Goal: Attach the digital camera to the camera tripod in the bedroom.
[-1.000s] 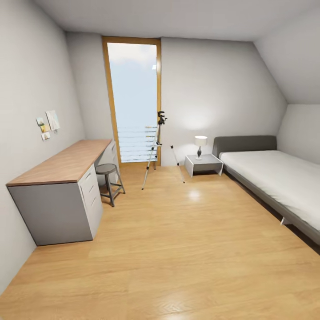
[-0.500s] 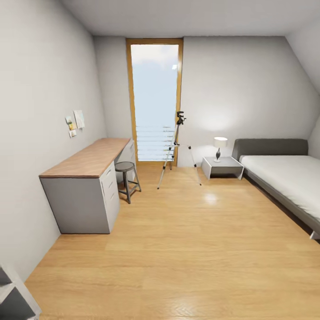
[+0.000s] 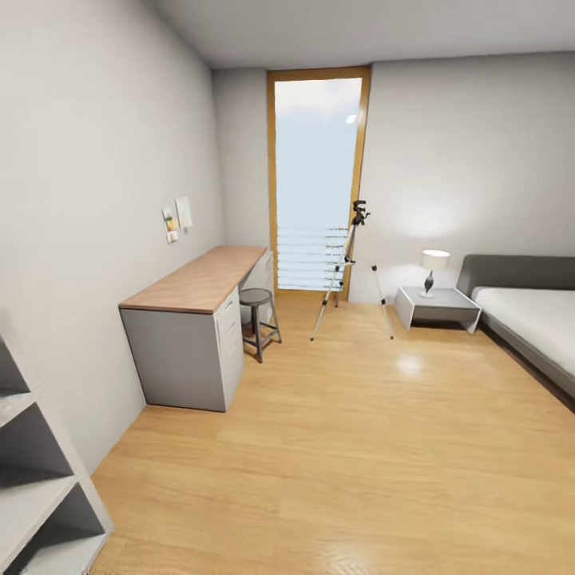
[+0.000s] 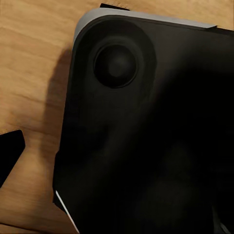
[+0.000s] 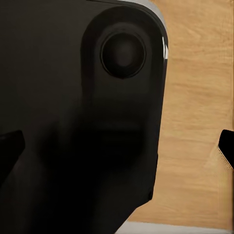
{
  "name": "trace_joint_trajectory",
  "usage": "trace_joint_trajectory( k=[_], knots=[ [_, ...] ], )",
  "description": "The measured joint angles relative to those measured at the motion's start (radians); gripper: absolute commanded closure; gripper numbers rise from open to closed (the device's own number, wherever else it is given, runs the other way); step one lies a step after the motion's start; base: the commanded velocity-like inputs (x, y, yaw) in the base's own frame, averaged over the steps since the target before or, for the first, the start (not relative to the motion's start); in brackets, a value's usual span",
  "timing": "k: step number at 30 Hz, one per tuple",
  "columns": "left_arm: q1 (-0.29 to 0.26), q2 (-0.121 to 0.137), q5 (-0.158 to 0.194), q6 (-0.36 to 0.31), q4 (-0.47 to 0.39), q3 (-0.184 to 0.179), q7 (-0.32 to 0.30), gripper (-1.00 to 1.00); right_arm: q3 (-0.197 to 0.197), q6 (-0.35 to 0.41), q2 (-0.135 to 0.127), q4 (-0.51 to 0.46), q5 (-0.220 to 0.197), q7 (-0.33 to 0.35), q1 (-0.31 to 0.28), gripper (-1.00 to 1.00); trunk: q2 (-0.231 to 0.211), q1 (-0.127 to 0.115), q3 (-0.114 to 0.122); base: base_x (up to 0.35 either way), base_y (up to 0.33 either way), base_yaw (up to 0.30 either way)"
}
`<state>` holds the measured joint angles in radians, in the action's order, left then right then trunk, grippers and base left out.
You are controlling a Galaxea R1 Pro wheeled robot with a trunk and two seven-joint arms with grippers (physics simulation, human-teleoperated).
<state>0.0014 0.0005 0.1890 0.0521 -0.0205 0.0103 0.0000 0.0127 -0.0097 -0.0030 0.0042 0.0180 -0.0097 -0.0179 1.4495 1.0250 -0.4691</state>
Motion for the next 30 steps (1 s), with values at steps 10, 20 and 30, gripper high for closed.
trace_joint_trajectory(
  k=[10, 20, 30],
  knots=[
    [0.000, -0.002, 0.000, 0.000, 0.000, 0.000, 0.000, -1.00, 0.000, 0.000, 0.000, 0.000, 0.000, 0.000, 0.000, -1.00, 0.000, 0.000, 0.000, 0.000, 0.000, 0.268],
    [0.000, -0.002, 0.000, 0.000, 0.000, 0.000, 0.000, -1.00, 0.000, 0.000, 0.000, 0.000, 0.000, 0.000, 0.000, -1.00, 0.000, 0.000, 0.000, 0.000, 0.000, 0.268],
    [0.000, -0.002, 0.000, 0.000, 0.000, -0.001, 0.000, -1.00, 0.000, 0.000, 0.000, 0.000, 0.000, 0.000, 0.000, -1.00, 0.000, 0.000, 0.000, 0.000, 0.000, 0.248]
  ],
)
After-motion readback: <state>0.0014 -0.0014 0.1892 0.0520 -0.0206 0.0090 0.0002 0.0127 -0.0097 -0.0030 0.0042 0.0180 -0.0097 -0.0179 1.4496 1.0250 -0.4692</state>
